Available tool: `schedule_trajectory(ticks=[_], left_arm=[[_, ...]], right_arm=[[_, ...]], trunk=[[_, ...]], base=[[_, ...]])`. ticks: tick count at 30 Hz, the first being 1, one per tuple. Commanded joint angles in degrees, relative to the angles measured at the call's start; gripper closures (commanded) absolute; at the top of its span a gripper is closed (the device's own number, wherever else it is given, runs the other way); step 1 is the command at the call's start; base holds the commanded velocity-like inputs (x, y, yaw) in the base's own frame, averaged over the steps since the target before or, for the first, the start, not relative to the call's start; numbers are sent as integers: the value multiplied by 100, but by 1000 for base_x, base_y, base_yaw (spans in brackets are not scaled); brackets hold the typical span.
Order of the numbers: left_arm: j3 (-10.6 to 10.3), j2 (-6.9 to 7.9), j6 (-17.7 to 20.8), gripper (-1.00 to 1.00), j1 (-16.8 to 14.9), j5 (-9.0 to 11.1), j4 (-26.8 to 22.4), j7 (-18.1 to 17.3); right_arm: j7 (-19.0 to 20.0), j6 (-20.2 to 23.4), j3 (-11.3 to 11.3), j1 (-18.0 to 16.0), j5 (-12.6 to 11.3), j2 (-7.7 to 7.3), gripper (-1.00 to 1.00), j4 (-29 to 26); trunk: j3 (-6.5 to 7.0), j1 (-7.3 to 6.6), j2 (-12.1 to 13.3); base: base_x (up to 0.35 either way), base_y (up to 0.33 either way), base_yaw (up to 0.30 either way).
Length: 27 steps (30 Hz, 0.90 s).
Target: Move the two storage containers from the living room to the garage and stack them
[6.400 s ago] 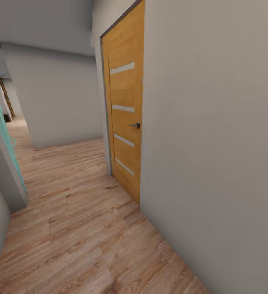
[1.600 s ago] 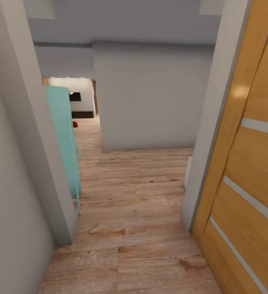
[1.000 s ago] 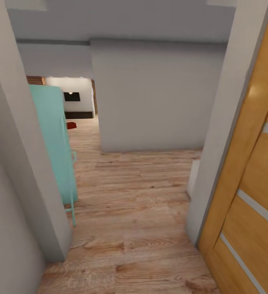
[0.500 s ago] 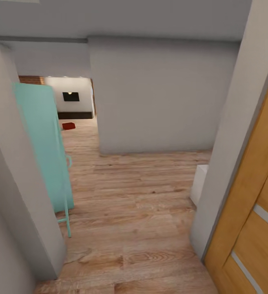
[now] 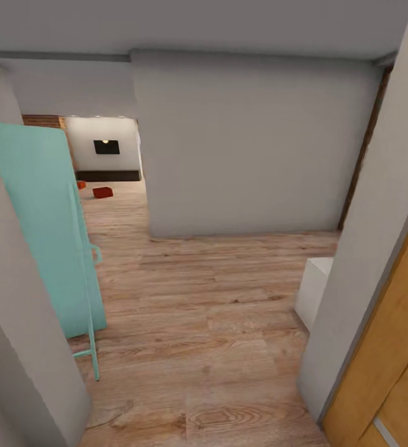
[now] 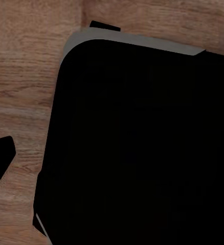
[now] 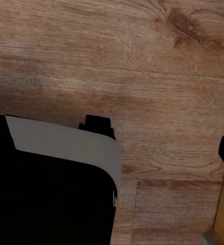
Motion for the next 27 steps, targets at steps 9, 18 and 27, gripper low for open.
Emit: schedule_trajectory(ticks=[9,18,27], left_arm=[[6,-2,-12,-100,-1,47,1,6],[6,-2,-12,-100,-1,47,2,6],[6,-2,-5,-100,-1,53,2,6]], right_arm=[[-3,-36,49,-5,-59,2,-100,18],[-3,-36,49,-7,-59,2,-100,18],[-3,-36,49,-7,-59,2,-100,18]], trunk=[[-5,3,-3],[-5,3,-3],[-5,3,-3]], base=[[323,0,0],[323,0,0],[323,0,0]])
